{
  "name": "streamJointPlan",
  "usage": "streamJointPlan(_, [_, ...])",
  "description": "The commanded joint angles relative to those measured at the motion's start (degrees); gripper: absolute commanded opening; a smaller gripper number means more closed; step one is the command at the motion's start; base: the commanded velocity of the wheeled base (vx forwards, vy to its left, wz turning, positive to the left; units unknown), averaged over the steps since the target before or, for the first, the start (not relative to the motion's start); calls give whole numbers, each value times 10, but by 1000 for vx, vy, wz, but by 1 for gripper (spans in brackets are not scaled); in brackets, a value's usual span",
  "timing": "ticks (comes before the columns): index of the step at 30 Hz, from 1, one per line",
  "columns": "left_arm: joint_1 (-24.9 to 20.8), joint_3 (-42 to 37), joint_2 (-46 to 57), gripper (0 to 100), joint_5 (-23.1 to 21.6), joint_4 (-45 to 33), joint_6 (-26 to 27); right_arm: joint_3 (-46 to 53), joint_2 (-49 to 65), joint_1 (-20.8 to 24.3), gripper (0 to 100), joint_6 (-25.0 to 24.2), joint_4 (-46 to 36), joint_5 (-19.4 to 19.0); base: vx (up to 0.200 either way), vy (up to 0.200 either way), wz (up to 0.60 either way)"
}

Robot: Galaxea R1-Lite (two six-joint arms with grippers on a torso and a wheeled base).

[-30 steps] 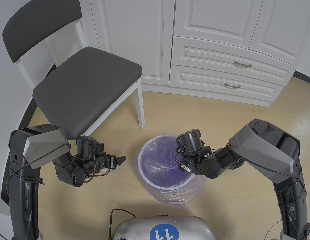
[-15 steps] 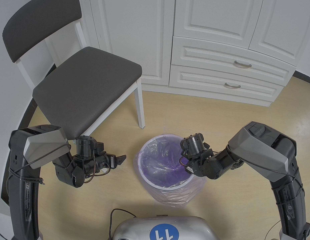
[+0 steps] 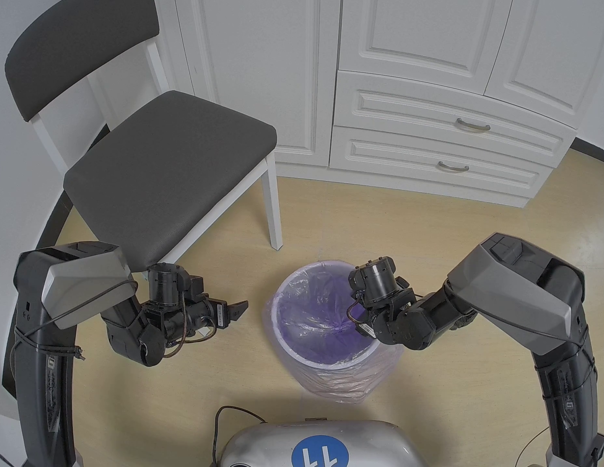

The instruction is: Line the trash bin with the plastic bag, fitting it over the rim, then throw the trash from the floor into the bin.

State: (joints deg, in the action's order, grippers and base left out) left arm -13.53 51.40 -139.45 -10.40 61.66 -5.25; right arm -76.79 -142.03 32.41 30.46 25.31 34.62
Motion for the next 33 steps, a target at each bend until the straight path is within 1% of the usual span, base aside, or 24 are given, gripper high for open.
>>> streamJointPlan(1, [-35,-9,36,100,2,-5,-1,42,58,27,100,-37,2,-27,0,0,0])
streamJointPlan(6, [-80,9,39,100,2,-11,3,104,105,34,100,-93,10,-44,0,0,0])
streamJointPlan(8, [-93,31,35,100,3,-36,5,142,125,34,100,-114,26,-51,0,0,0])
streamJointPlan(10, [-102,63,31,100,6,-80,15,192,148,34,100,-133,62,-54,0,0,0])
streamJointPlan(11, [-104,67,31,100,7,-87,17,200,151,34,100,-136,69,-54,0,0,0])
streamJointPlan(12, [-107,92,28,100,8,-123,32,244,167,33,100,-145,104,-50,0,0,0])
streamJointPlan(13, [-108,107,26,100,8,-139,41,268,173,30,100,-147,128,-50,0,0,0])
streamJointPlan(16, [-114,156,11,100,8,-190,61,340,182,22,100,-146,230,-52,0,0,0])
streamJointPlan(17, [-114,158,9,100,8,-192,62,342,181,22,100,-146,236,-52,0,0,0])
streamJointPlan(18, [-115,192,-5,100,10,-211,71,368,178,18,100,-142,294,-53,0,0,0])
streamJointPlan(19, [-114,220,-18,100,18,-229,79,384,176,17,100,-138,335,-54,0,0,0])
streamJointPlan(21, [-113,252,-31,100,30,-259,94,393,169,14,100,-131,367,-54,0,0,0])
streamJointPlan(24, [-112,296,-50,100,40,-317,132,396,167,4,100,-113,384,-54,0,0,0])
streamJointPlan(26, [-113,319,-59,100,40,-338,149,396,171,1,100,-110,384,-55,0,0,0])
streamJointPlan(27, [-113,319,-59,100,40,-338,149,396,171,1,100,-110,384,-55,0,0,0])
streamJointPlan(29, [-118,361,-81,100,42,-365,166,395,172,-4,100,-110,385,-60,0,0,0])
streamJointPlan(30, [-118,361,-81,100,42,-365,166,395,172,-4,100,-110,385,-60,0,0,0])
streamJointPlan(31, [-125,392,-98,100,50,-388,180,396,175,-7,100,-110,385,-62,0,0,0])
streamJointPlan(33, [-128,417,-114,100,72,-397,198,396,178,-10,100,-110,385,-63,0,0,0])
